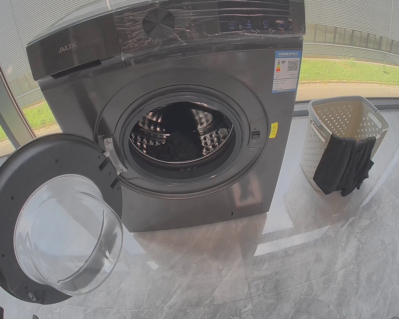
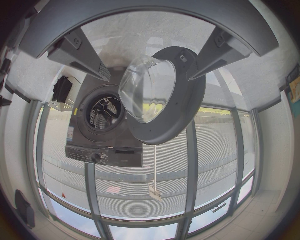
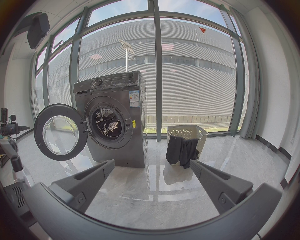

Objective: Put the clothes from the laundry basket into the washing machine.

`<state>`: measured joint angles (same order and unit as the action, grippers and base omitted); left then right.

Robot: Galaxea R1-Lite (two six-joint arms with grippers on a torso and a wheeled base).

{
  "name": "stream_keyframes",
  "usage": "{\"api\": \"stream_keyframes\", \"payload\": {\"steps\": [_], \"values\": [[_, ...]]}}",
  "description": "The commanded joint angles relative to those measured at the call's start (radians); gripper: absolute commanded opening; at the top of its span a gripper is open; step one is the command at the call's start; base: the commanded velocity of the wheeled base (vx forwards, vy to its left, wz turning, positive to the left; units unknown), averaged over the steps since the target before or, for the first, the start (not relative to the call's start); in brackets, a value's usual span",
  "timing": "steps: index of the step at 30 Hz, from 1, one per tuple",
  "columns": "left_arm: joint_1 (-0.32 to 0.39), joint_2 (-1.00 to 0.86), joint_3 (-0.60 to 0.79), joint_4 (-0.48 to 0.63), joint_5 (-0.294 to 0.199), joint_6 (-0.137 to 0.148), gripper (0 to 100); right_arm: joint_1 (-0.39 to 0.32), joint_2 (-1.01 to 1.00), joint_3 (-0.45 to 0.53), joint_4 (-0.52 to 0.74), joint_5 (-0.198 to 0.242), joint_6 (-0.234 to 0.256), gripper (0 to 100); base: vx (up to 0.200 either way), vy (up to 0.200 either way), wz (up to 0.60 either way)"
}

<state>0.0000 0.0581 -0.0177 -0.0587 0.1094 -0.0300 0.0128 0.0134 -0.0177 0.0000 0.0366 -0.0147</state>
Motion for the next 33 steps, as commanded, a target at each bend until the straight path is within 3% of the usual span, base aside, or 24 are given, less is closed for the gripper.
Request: {"api": "stream_keyframes", "payload": {"steps": [1,4,9,33], "values": [[-0.006,-0.058,0.013,0.062,-0.122,0.015,100,0.0,-0.013,0.018,0.0,0.0,0.001,100,0.0,0.0,0.0],[-0.003,-0.058,0.016,0.059,-0.139,0.055,100,0.0,-0.013,0.018,0.0,0.0,0.001,100,0.0,0.0,0.0],[-0.005,-0.058,0.015,0.06,-0.135,0.041,100,0.0,-0.013,0.018,0.0,0.0,0.001,100,0.0,0.0,0.0],[-0.005,-0.058,0.015,0.06,-0.134,0.035,100,0.0,-0.013,0.018,0.0,0.0,0.001,100,0.0,-0.2,0.0]]}}
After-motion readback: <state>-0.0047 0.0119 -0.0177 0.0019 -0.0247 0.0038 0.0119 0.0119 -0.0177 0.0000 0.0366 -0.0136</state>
